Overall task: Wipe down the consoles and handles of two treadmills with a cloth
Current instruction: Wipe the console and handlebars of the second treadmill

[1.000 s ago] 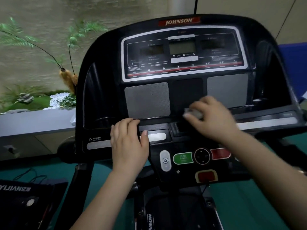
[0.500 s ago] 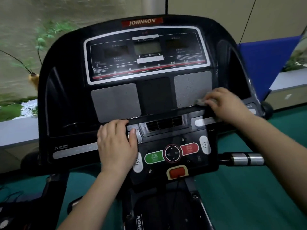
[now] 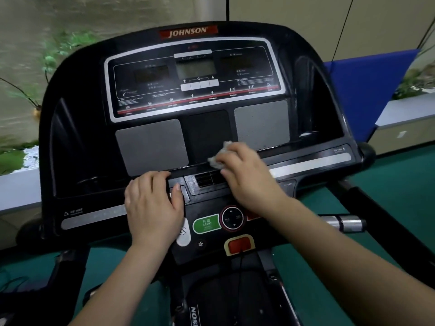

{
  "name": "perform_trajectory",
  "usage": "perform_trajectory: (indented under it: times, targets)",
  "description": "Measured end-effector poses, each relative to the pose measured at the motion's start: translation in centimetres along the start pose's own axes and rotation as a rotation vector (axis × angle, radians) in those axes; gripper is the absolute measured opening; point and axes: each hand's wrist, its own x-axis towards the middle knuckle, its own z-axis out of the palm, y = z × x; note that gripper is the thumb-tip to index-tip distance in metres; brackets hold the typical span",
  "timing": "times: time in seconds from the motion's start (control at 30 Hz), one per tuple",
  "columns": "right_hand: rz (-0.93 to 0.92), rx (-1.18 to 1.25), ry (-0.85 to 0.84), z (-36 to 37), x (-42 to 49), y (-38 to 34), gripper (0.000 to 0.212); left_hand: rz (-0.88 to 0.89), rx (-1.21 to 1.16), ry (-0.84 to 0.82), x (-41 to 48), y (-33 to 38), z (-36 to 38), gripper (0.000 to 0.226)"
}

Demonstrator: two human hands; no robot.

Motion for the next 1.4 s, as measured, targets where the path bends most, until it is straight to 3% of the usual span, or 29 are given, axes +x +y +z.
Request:
perform_trajectory:
  times: [0.17,0.33,0.47,0.57,0.77,0.93,1.1,1.2,1.27,1.4]
  targets:
    - [-0.073,-0.047,0.025,-2.0,-1.3,2.9,0.035,0.001,-0.018,0.012,0.0,0.0,-0.1,0.041]
    - [0.207,-0.100,0.346,-5.8,-4.0,9.9,0.023,0.000,-0.009,0.035,0.0,0.1,0.1,0.037]
    - [0.339,-0.093,0.444,-4.1,-5.2,9.0,0.021,0.003,-0.005,0.034,-0.1,0.1,0.1,0.037]
    - [0.215,-0.063,0.387,-1.2,-4.7,4.2,0.015,0.004,-0.016,0.042,-0.1,0.2,0.1,0.036]
    - [-0.225,0.115,0.003,4.6,-4.2,-6.8,0.049,0.035,-0.090,0.040,-0.3,-0.5,0.1,0.035]
    - [-0.175,0.030,0.041,1.7,-3.7,-1.4,0.050,0.042,-0.108,0.070,-0.3,-0.4,0.1,0.035]
    - [0.248,-0.076,0.317,-4.0,-5.3,8.3,0.046,0.026,-0.102,0.066,-0.4,-0.2,0.0,0.033]
    - [0.431,-0.096,0.373,-4.6,-5.9,9.5,0.049,0.027,-0.094,0.070,-0.4,-0.2,0.1,0.033]
    - [0.419,-0.094,0.355,-3.6,-6.0,7.4,0.053,0.026,-0.089,0.072,-0.3,-0.2,0.1,0.033]
    - [0.205,-0.108,0.224,-0.1,-8.3,1.2,0.064,0.015,-0.082,0.061,-0.2,-0.1,0.1,0.033]
